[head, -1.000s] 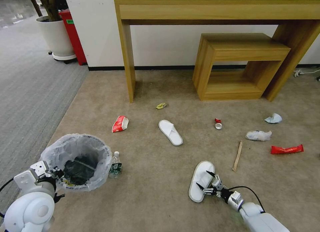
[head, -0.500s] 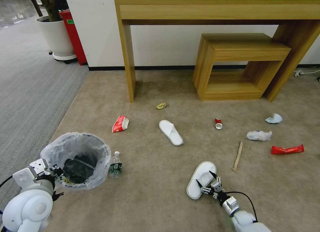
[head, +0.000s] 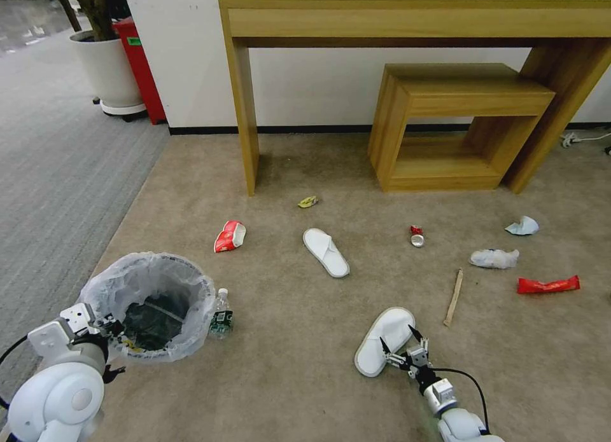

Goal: Pick up the trash bin and place the garbage on the floor into it.

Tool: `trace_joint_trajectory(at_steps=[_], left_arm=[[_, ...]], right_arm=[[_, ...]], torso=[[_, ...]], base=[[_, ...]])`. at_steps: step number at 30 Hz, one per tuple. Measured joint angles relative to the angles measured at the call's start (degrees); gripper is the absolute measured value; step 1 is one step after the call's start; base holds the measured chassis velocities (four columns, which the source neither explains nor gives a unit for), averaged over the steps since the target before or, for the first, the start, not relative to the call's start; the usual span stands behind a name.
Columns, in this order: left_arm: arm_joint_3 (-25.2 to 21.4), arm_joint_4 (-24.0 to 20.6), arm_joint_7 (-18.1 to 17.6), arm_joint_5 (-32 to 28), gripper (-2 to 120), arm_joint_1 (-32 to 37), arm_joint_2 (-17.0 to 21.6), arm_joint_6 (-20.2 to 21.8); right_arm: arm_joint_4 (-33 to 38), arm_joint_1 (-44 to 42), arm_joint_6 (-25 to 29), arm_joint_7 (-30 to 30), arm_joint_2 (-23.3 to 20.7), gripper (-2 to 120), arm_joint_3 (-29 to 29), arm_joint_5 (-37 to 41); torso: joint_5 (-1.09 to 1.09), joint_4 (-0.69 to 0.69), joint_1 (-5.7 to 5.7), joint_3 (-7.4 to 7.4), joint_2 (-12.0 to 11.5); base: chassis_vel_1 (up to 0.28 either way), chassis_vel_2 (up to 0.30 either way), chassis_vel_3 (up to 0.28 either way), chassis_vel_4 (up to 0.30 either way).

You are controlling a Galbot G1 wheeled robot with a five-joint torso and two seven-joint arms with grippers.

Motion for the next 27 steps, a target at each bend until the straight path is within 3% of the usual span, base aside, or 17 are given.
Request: trace_joint_trajectory(at_steps=[15, 27], left_arm=[[-0.01, -0.52, 0.38, 0.73, 0, 0.34, -0.37, -0.28], [-0.05, -0.4, 0.49, 0.6, 0, 0.48, 0.05, -0.51]], right_arm=[[8.85, -4.71, -2.44, 3.52, -1.01, 99, -0.12, 0.53], [10.49, -6.34, -3.94, 7.02, 0.68, 99, -0.95, 0.88]], torso=[[-0.01, 0.0, 0.0, 0.0, 0.01], [0.0, 0.0, 0.0, 0.0, 0.0]], base=[[0.0, 0.0, 0.0, 0.0], [0.0, 0.0, 0.0, 0.0]])
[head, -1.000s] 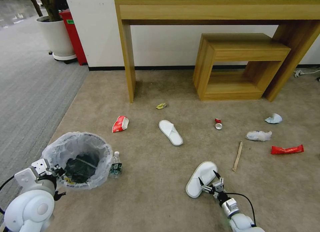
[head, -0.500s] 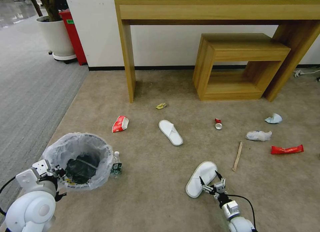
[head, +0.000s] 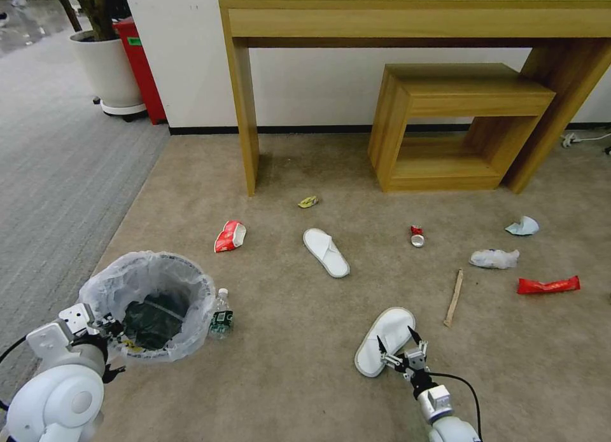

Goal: Pick up the trash bin and place the garbage on the floor into it.

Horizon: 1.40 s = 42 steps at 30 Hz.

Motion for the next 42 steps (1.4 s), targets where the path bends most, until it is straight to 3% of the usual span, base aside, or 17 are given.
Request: trace_joint_trajectory(at_steps=[22, 42], left_arm=[[1.05, 2.47, 0.94, -1.31, 0, -1.33, 2.35, -0.47], [1.14, 3.03, 1.24, -1.43, 0, -1.46, 2.49, -0.9]], right_arm=[[-2.25, -0.38, -2.25, 4.69, 5.72, 97, 2.74, -1.59], [-5.97, 3.2, -2.94, 6.07, 6.61, 97, 1.4, -1.66]], torso=[[-0.05, 0.0, 0.0, 0.0, 0.0], [0.03, 0.0, 0.0, 0.0, 0.0]], base=[[0.0, 0.0, 0.0, 0.0], [0.0, 0.0, 0.0, 0.0]])
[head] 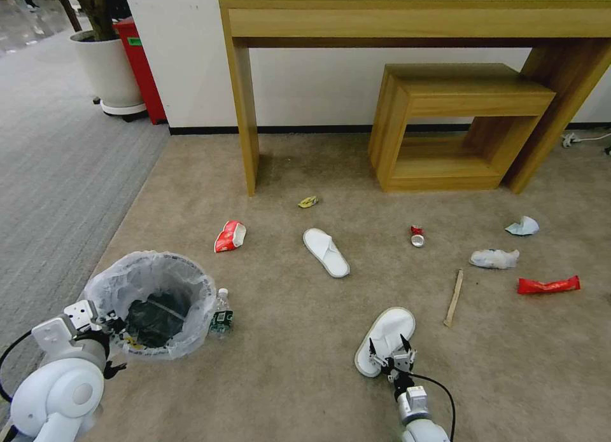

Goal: Pick up the trash bin and place the garbage on the floor into it.

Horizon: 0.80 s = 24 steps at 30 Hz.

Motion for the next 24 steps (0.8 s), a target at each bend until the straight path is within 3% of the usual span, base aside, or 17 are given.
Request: trace_joint_trajectory(at_steps=[24], left_arm=[[0.18, 0.07, -0.1, 0.2, 0, -0.15, -0.04, -0.23]], right_arm=[[-1.9, 3.3, -2.26, 2.07, -0.4, 97, -0.79, 3.21]], torso=[[-0.03, 0.0, 0.0, 0.0, 0.0]], base=[[0.0, 0.0, 0.0, 0.0]])
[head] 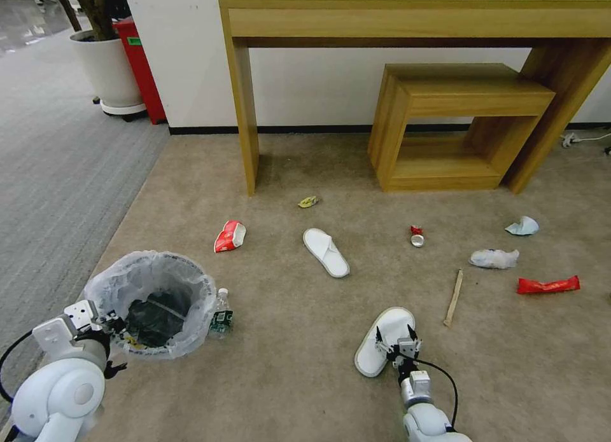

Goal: Pick up the trash bin and place the garbage on the floor into it.

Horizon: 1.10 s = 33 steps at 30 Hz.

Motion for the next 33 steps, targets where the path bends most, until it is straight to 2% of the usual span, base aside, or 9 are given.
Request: trace_joint_trajectory(at_steps=[10, 11, 16, 23, 33], left_arm=[[0.23, 0.04, -0.01, -0.23, 0, -0.28, 0.16, -0.17], [0.28, 0.06, 0.0, -0.24, 0, -0.31, 0.2, -0.18], [0.33, 0.37, 0.18, -0.26, 0, -0.4, 0.26, -0.34], [0.33, 1.03, 0.68, -0.19, 0, -0.51, 0.4, -0.82], [0.43, 1.01, 0.93, -0.07, 0, -0.46, 0.09, -1.0]], right_arm=[[-1.8, 0.08, -0.28, 0.52, 1.05, 91, -0.02, -0.54], [-1.92, 0.09, -0.28, 0.54, 1.12, 84, -0.06, -0.61], [-2.09, 0.1, -0.27, 0.63, 1.21, 75, -0.23, -0.88], [-1.95, 0.09, -0.27, 0.99, 1.13, 51, -0.46, -1.22], [-2.31, 0.48, -0.32, 1.18, 0.6, 46, -1.01, -1.2]], torso=[[0.0, 0.0, 0.0, 0.0, 0.0], [0.0, 0.0, 0.0, 0.0, 0.0], [0.0, 0.0, 0.0, 0.0, 0.0], [0.0, 0.01, 0.0, 0.0, 0.0], [0.0, 0.0, 0.0, 0.0, 0.0]], base=[[0.0, 0.0, 0.0, 0.0], [0.0, 0.0, 0.0, 0.0], [0.0, 0.0, 0.0, 0.0], [0.0, 0.0, 0.0, 0.0], [0.0, 0.0, 0.0, 0.0]])
